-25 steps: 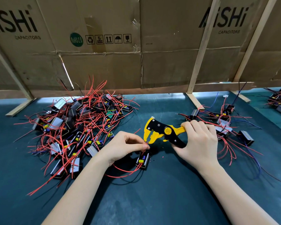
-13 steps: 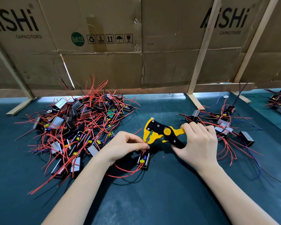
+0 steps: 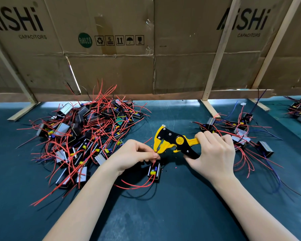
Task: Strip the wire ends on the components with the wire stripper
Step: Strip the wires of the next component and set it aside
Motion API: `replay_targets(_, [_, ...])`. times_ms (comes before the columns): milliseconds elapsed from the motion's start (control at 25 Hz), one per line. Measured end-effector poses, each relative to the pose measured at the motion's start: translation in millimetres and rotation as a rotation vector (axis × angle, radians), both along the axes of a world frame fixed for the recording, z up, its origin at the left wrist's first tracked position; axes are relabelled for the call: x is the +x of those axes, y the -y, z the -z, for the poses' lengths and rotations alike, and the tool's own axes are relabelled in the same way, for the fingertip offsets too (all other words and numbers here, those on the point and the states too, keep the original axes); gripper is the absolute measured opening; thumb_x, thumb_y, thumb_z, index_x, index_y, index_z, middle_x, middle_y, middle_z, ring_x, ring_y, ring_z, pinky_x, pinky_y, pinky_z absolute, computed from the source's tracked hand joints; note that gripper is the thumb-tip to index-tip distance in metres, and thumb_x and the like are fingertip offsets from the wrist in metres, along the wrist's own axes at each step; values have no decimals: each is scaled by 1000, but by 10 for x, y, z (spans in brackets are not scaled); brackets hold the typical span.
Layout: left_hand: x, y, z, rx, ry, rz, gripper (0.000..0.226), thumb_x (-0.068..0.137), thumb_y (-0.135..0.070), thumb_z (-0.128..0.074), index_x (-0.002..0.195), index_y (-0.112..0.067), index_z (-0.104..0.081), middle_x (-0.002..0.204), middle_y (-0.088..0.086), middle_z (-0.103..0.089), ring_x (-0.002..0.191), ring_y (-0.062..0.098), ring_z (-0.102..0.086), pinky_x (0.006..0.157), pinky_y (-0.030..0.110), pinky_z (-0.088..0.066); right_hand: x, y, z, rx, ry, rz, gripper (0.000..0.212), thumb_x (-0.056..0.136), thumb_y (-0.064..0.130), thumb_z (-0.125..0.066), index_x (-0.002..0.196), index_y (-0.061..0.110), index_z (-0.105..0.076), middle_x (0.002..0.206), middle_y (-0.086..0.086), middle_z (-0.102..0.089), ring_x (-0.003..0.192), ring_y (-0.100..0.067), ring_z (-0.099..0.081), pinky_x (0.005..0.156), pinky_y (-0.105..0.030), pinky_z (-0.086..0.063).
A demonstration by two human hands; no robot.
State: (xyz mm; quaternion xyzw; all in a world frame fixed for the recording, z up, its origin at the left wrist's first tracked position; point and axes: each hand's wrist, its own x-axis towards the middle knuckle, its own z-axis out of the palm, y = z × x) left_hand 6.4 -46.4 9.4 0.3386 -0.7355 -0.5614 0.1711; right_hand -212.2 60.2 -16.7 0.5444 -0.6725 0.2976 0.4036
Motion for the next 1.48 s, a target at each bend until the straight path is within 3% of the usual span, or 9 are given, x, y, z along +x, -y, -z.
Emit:
replay_targets(120, [2, 15, 7, 2, 1, 9, 10, 86, -12, -72, 79, -13, -79, 69, 0, -71, 62, 0, -58, 58, 11, -42, 15, 2, -9, -5, 11, -10, 54, 86, 60, -39, 67, 11, -54, 61, -2, -49, 57, -29, -47, 63, -36, -30])
replay_targets(320, [7, 29, 31, 20, 3, 0, 6, 82, -17, -77, 77, -15, -80, 71, 0, -72, 63, 1, -59, 60, 11, -44, -6, 0, 14, 30, 13, -11, 40, 73, 52, -59, 67, 13, -56, 61, -2, -51, 56, -29, -51, 62, -36, -30])
replay_targets(520, [19, 40, 64, -7, 6, -56, 9, 74, -19, -84, 76, -12, -79, 77, 3, -76, 71, 5, -65, 70, 12, -48, -21, -5, 19, 49, 4, -3, 38, 69, 50, -62, 67, 13, -56, 60, -1, -50, 55, -29, -51, 62, -36, -28])
replay_targets(680, [22, 35, 66, -30, 10, -38, 11, 76, -18, -82, 74, -8, -78, 72, 2, -74, 69, 5, -63, 70, 14, -48, -15, -3, 14, 41, 7, -17, 42, 72, 54, -57, 67, 13, -55, 61, -2, -49, 57, -29, -50, 63, -36, -29])
replay_targets(920, [18, 33, 50, -29, 22, 17, 14, 79, -17, -80, 66, -21, -78, 67, -2, -71, 67, 3, -63, 69, 11, -47, -2, -1, 9, 39, -5, -15, 44, 75, 56, -55, 69, 12, -54, 64, -2, -49, 60, -29, -48, 64, -37, -31])
replay_targets(1160, [16, 39, 63, -19, 36, -4, 13, 79, -21, -80, 75, -8, -78, 67, 0, -70, 67, 6, -59, 67, 13, -44, -4, -5, 3, 57, 2, -22, 41, 72, 54, -56, 68, 13, -56, 62, -1, -50, 58, -29, -51, 64, -36, -29])
replay_targets(1480, [28, 25, 42, 5, 35, 1, 12, 80, -20, -79, 75, -9, -78, 65, 0, -68, 68, 9, -56, 66, 15, -43, -7, -10, 5, 47, -2, -33, 45, 74, 56, -55, 68, 12, -57, 61, -2, -51, 56, -28, -52, 63, -36, -30])
